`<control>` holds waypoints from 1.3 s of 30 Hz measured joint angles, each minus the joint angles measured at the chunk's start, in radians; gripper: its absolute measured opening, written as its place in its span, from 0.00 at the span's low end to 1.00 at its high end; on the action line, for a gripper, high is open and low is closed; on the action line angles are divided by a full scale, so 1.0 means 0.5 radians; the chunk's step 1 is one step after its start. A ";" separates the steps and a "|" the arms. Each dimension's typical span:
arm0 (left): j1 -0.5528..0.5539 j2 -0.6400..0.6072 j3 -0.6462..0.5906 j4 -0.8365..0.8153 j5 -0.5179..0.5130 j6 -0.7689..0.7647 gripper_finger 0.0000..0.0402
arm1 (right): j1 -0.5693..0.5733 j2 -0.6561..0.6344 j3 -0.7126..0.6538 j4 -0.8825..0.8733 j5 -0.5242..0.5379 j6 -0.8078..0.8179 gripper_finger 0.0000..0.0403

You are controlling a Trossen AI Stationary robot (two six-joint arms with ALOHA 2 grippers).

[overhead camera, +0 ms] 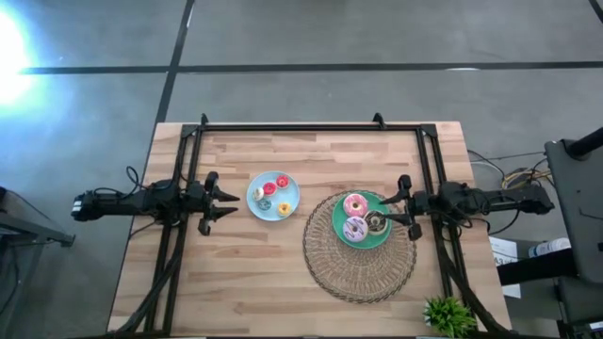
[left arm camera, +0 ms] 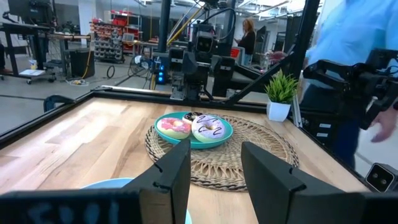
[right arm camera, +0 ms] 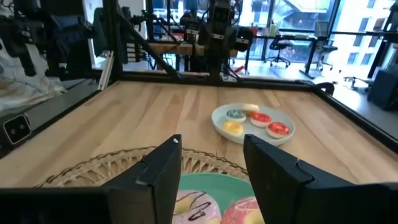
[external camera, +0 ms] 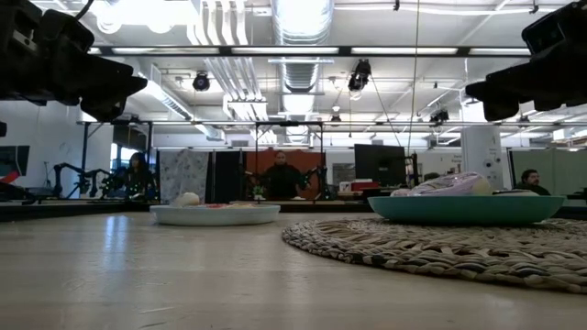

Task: Pick & Place donuts
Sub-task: Return to Home Position

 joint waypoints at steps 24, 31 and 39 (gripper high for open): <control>0.000 0.000 0.000 0.000 0.000 0.000 0.29 | 0.000 0.031 0.000 0.002 0.000 0.004 0.41; 0.001 0.000 0.000 0.001 0.000 0.000 0.29 | 0.000 0.030 0.000 0.002 0.000 0.003 0.41; 0.001 0.000 0.000 0.000 0.000 0.000 0.29 | 0.000 0.030 0.000 0.002 0.000 0.003 0.41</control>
